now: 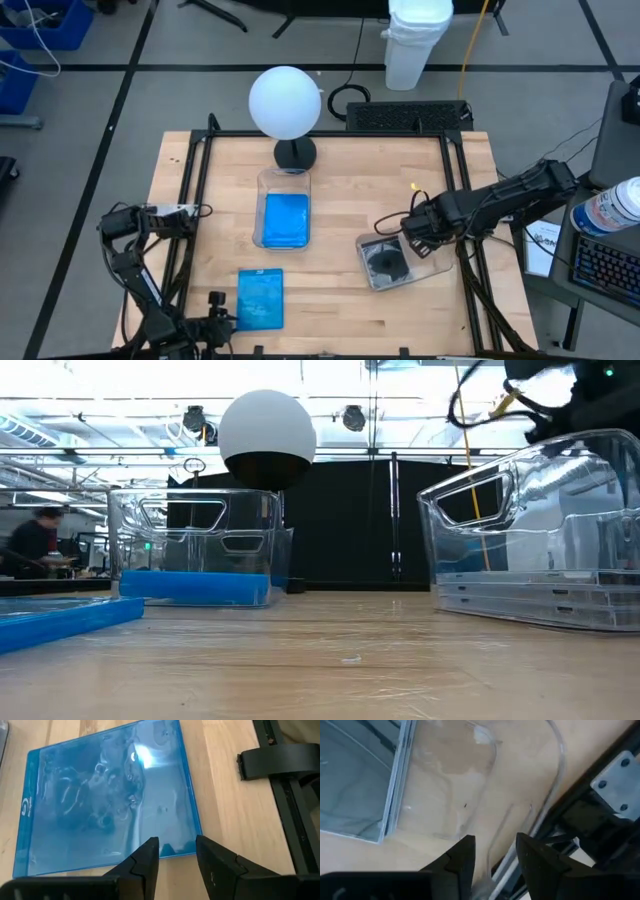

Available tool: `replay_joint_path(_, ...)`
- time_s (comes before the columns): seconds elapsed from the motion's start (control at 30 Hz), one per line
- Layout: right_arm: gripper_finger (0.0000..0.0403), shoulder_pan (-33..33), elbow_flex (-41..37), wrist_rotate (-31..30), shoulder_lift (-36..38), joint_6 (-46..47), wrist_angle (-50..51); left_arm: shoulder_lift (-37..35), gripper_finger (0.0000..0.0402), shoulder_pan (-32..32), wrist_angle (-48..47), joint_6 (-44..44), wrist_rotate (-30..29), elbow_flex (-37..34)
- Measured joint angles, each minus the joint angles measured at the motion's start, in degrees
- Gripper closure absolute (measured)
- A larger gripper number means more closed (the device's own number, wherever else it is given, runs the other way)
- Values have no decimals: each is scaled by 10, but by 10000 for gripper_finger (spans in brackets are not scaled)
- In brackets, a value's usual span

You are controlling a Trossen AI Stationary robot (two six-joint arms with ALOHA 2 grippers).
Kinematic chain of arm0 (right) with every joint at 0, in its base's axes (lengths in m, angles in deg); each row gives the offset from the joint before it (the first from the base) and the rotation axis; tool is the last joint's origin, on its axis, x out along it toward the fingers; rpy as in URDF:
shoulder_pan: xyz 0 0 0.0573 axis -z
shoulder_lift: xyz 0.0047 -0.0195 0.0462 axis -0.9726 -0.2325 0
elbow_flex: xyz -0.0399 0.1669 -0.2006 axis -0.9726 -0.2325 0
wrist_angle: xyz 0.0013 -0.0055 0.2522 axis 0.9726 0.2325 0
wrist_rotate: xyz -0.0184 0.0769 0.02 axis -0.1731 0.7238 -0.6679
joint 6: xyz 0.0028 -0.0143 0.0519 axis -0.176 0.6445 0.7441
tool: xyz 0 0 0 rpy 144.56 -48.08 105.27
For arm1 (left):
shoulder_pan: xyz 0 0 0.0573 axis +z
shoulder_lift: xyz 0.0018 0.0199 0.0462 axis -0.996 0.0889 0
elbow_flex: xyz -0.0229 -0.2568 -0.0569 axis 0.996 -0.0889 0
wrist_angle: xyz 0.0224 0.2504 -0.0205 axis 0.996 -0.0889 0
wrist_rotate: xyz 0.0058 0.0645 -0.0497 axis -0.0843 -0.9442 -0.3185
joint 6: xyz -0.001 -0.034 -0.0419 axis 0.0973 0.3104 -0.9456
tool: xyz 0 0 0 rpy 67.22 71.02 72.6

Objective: Pick & place jewel cases by type
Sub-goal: Adjust the right transparent bin

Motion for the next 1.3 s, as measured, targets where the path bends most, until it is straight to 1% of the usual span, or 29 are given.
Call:
replay_joint_path(0.23, 270, 1, -15, -16, 2, 0, -4, 0, 268, -9, 1, -11, -6, 0)
replay_joint_path(0.37, 269, 1, 7, -22, 3, -5, -12, 0, 268, -9, 0, -15, -6, 0)
replay_joint_path(0.43, 267, 1, 24, -40, 2, -5, -14, 0, 268, -9, 0, -13, -6, 0)
replay_joint_path(0.57, 267, 1, 50, -61, 2, 19, 14, 0, 268, -9, 0, -13, -6, 0)
replay_joint_path(0.77, 270, 1, 41, -59, 2, 55, 81, 0, 268, -12, 0, -29, -9, 0)
replay_joint_path(0.83, 269, 1, 34, -56, 2, 59, 81, 0, 268, -15, 0, -28, -11, 0)
replay_joint_path(1.03, 269, 1, 11, -15, 2, 58, 57, 0, 268, -23, 0, -36, -14, 0)
replay_joint_path(1.3, 272, 1, -22, -12, 2, 61, 56, 0, 268, -27, 1, -48, -17, 0)
